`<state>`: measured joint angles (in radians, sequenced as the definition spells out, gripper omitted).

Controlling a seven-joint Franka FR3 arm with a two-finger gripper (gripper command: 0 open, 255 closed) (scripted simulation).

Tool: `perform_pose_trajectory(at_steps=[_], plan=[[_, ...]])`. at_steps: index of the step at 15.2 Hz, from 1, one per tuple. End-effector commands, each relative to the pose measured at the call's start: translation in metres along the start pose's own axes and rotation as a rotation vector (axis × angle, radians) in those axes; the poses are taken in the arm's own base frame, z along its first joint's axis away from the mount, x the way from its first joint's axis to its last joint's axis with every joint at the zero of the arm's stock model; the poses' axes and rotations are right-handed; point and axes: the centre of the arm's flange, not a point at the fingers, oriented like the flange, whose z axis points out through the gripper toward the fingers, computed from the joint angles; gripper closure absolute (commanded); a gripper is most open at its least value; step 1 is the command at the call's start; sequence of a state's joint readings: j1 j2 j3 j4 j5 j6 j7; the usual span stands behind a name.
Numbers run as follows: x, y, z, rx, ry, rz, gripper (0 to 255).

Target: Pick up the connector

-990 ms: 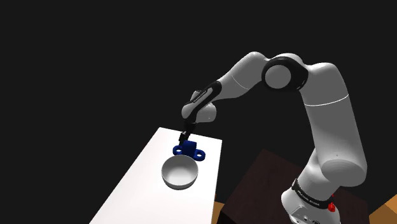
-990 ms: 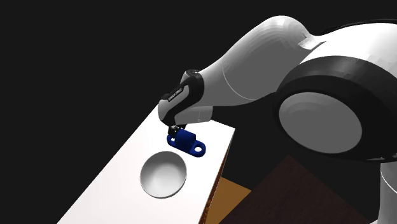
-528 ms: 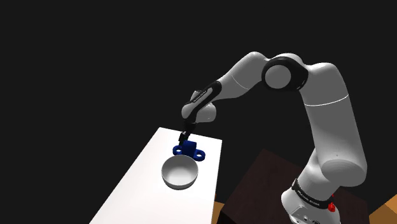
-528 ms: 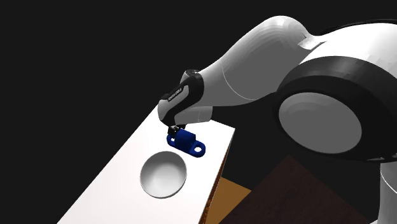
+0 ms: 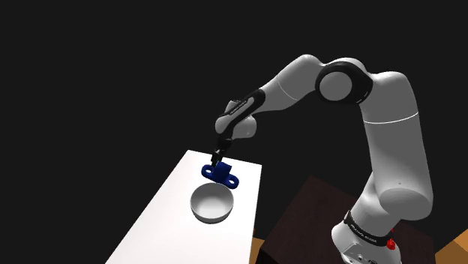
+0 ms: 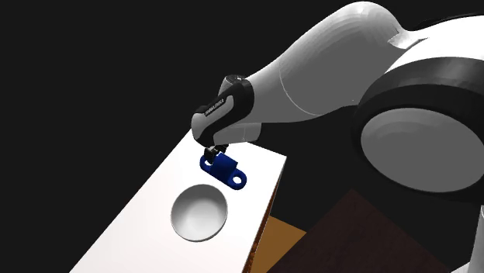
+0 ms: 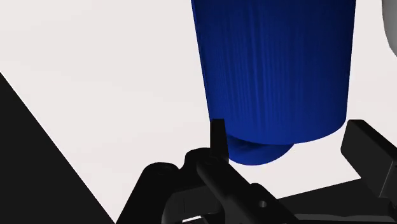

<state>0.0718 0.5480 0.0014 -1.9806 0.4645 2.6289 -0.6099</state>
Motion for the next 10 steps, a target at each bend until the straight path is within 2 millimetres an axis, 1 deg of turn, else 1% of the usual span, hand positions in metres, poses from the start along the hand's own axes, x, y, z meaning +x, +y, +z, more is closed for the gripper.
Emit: perform_pose_trajectory(at_steps=[1, 8, 10], plan=[[0.001, -0.002, -0.01, 0.0, 0.0, 0.0, 255], [0.008, -0.009, -0.045, 0.0, 0.0, 0.0, 255], [0.008, -0.009, -0.046, 0.0, 0.0, 0.0, 255]])
